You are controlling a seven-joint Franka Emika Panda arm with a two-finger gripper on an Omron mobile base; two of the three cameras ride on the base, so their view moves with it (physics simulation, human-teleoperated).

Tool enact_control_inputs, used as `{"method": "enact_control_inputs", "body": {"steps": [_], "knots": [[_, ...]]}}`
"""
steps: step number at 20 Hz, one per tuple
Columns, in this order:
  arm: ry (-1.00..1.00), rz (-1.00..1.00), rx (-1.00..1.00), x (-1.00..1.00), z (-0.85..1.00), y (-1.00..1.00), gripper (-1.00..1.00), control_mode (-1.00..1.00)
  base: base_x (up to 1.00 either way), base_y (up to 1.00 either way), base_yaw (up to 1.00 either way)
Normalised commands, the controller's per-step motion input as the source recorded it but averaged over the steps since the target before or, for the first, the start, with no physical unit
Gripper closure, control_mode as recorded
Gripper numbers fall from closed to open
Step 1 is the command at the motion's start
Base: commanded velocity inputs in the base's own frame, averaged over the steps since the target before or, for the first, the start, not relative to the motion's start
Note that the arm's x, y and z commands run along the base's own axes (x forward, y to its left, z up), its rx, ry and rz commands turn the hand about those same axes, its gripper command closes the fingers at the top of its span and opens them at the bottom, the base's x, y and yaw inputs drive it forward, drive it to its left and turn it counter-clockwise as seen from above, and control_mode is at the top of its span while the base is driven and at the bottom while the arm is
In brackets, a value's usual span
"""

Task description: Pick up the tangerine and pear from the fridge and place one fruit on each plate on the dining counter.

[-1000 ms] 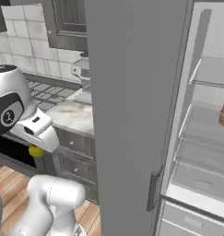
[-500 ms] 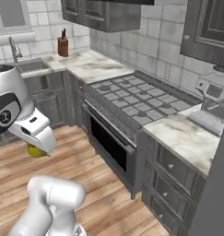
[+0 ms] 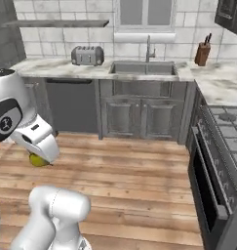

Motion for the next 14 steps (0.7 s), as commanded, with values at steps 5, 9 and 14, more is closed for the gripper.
{"method": "enact_control_inputs", "body": {"steps": [5,9,14], "knots": [[0.0,0.0,0.0,0.0,0.0,0.0,1.0,1.0,0.39,-0.01,1.0],[0.0,0.0,0.0,0.0,0.0,0.0,1.0,1.0,0.62,-0.07,0.96],[0.0,0.0,0.0,0.0,0.0,0.0,1.0,1.0,0.82,-0.14,0.81]]}}
